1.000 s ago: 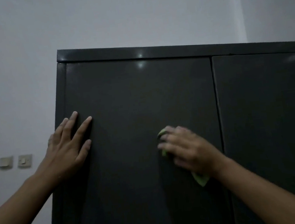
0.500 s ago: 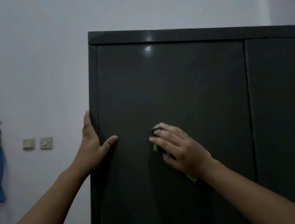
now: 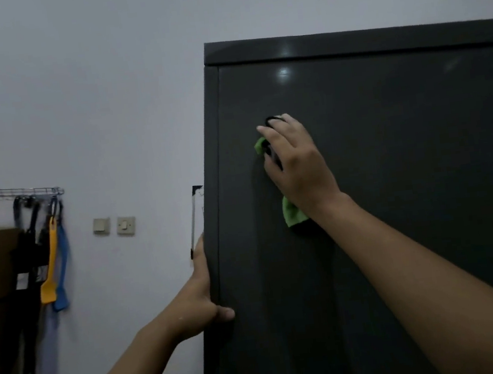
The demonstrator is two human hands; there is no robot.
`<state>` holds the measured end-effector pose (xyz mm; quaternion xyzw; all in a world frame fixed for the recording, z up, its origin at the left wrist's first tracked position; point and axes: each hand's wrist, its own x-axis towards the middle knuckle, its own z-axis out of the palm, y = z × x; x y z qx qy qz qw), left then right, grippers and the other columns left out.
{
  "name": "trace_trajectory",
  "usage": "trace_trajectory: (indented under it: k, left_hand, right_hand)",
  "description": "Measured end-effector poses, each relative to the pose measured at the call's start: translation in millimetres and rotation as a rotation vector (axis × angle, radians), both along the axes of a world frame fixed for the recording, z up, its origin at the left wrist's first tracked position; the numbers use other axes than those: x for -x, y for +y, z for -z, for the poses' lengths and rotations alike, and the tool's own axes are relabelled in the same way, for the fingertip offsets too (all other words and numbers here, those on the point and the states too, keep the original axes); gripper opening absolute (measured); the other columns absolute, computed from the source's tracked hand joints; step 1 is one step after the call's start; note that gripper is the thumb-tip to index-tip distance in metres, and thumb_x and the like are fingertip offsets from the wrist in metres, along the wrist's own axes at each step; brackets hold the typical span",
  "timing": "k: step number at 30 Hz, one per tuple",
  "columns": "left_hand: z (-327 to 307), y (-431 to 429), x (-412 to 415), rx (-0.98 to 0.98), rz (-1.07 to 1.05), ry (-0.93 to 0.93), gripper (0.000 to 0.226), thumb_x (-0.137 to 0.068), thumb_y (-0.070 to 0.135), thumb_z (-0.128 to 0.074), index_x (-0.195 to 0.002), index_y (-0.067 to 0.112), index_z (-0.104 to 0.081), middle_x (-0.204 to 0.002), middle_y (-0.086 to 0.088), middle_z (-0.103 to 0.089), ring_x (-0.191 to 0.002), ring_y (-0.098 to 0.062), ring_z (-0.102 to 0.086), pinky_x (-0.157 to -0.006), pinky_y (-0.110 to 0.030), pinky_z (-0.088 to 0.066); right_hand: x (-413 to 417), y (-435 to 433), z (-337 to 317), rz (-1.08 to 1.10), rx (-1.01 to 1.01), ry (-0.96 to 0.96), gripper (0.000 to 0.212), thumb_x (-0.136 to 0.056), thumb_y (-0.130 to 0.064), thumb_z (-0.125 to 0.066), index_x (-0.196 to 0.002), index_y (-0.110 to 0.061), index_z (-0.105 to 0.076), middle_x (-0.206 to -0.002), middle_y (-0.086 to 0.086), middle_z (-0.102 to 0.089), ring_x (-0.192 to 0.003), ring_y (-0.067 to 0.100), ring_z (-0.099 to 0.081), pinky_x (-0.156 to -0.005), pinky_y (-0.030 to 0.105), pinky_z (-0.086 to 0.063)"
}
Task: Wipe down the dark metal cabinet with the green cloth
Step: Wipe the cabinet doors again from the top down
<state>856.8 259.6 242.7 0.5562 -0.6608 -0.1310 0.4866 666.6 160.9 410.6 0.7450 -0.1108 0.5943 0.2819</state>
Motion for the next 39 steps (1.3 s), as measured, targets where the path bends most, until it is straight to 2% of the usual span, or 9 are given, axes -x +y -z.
trace_trajectory:
  k: [2, 7, 11, 16, 19, 24, 26, 34, 39]
  left_hand:
    - [2, 1, -3, -0.025, 0.010, 0.000, 0.135, -0.073, -0.008, -0.073, -0.138, 0.060, 0.024, -0.143, 0.023, -0.013, -0.126, -0.010, -0.033, -0.075, -0.012, -0.052]
    - [4, 8, -12, -0.003, 0.085, 0.112, 0.124, -0.075, -0.020, -0.056, -0.137, 0.071, 0.001, -0.139, 0.020, -0.035, -0.117, -0.010, -0.047, -0.072, -0.035, -0.059]
    - [10, 12, -13, 0.038, 0.111, 0.211, 0.112, -0.078, -0.018, -0.054, -0.139, 0.067, -0.014, -0.134, 0.021, -0.044, -0.123, -0.008, -0.047, -0.078, -0.031, -0.058]
    - [31, 19, -11, 0.053, 0.084, 0.214, 0.094, -0.088, 0.000, -0.061, -0.139, 0.067, -0.018, -0.135, 0.024, -0.042, -0.124, -0.001, -0.045, -0.080, -0.020, -0.054]
    - [50, 26, -11, 0.036, 0.070, 0.190, 0.088, -0.093, 0.008, -0.059, -0.136, 0.070, -0.016, -0.132, 0.033, -0.039, -0.120, 0.008, -0.045, -0.082, -0.014, -0.051]
    - [89, 32, -7, 0.023, 0.010, 0.150, 0.081, -0.100, 0.014, -0.052, -0.140, 0.069, -0.008, -0.135, 0.044, -0.030, -0.117, 0.024, -0.039, -0.088, -0.001, -0.040]
    - [111, 36, -5, 0.005, -0.008, 0.175, 0.080, -0.100, 0.011, -0.051, -0.142, 0.066, -0.011, -0.138, 0.042, -0.030, -0.119, 0.024, -0.038, -0.088, 0.001, -0.038]
    - [174, 43, -8, -0.028, -0.013, 0.429, 0.067, -0.093, -0.012, -0.047, -0.136, 0.040, -0.045, -0.138, 0.020, -0.053, -0.126, -0.001, -0.052, -0.098, -0.019, -0.047]
    - [194, 43, -16, -0.099, -0.022, 0.406, 0.077, -0.091, -0.016, -0.040, -0.136, 0.047, -0.044, -0.143, 0.022, -0.048, -0.129, -0.002, -0.049, -0.109, -0.030, -0.042]
  right_hand:
    - [-17, 3, -2, 0.011, 0.019, 0.049, 0.043, -0.092, -0.009, -0.061, -0.135, -0.003, -0.059, -0.139, 0.018, -0.057, -0.139, 0.037, -0.042, -0.117, 0.051, -0.035]
    - [-25, 6, -9, -0.006, 0.064, 0.337, 0.041, -0.090, -0.011, -0.065, -0.131, -0.009, -0.062, -0.139, 0.012, -0.058, -0.140, 0.032, -0.042, -0.116, 0.051, -0.035]
    - [-34, 18, 7, -0.016, 0.020, 0.735, 0.042, -0.089, -0.016, -0.069, -0.130, -0.017, -0.064, -0.140, 0.003, -0.059, -0.143, 0.024, -0.038, -0.120, 0.045, -0.030]
    - [-37, 18, 59, -0.010, 0.095, 0.994, 0.041, -0.084, -0.013, -0.073, -0.125, -0.015, -0.068, -0.134, 0.003, -0.063, -0.139, 0.024, -0.045, -0.115, 0.043, -0.037]
    - [-31, 13, 67, -0.023, 0.185, 0.972, 0.040, -0.083, -0.012, -0.073, -0.122, -0.014, -0.070, -0.131, 0.005, -0.065, -0.135, 0.027, -0.049, -0.112, 0.037, -0.036]
    - [-40, 16, 99, -0.031, 0.141, 0.544, 0.036, -0.089, -0.018, -0.055, -0.120, -0.010, -0.069, -0.130, 0.008, -0.064, -0.133, 0.028, -0.050, -0.114, 0.038, -0.035]
    - [-45, 18, 125, -0.024, 0.131, 0.493, 0.035, -0.089, -0.017, -0.056, -0.121, -0.009, -0.068, -0.130, 0.010, -0.064, -0.132, 0.030, -0.051, -0.114, 0.041, -0.037]
    - [-38, 21, 251, -0.005, 0.092, 0.848, 0.038, -0.090, -0.021, -0.061, -0.127, -0.016, -0.065, -0.135, 0.005, -0.061, -0.136, 0.026, -0.048, -0.112, 0.045, -0.041]
    - [-24, 22, 294, -0.002, 0.059, 1.060, 0.045, -0.077, -0.025, -0.079, -0.121, -0.026, -0.069, -0.130, -0.006, -0.065, -0.132, 0.019, -0.053, -0.106, 0.040, -0.047]
